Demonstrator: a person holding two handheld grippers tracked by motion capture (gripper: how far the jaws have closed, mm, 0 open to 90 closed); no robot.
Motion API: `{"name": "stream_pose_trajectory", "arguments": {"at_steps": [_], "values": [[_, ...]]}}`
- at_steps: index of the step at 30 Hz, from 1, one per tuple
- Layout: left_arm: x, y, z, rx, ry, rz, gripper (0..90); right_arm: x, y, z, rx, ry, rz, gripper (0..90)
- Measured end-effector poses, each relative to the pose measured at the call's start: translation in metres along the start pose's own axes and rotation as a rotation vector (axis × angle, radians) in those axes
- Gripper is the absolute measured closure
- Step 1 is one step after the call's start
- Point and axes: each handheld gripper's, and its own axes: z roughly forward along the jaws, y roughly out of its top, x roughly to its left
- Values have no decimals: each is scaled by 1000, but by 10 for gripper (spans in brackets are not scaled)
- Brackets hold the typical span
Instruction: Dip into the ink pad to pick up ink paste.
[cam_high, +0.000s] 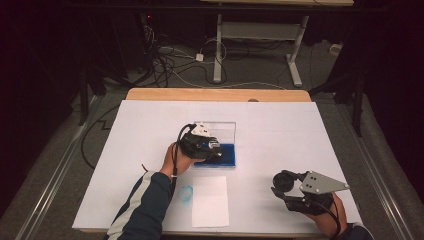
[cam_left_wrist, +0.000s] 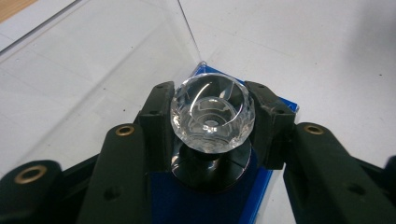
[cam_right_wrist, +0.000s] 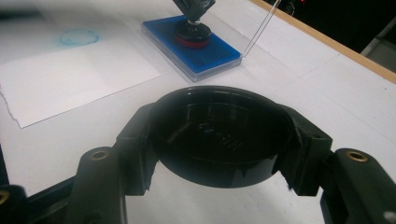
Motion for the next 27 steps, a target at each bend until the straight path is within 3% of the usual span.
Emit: {"name": "stream_pose_trajectory", "arguments": {"at_steps": [27], "values": [[1,-2,0,-9,-13,-19,542,0,0,1,7,3,-1,385]]}}
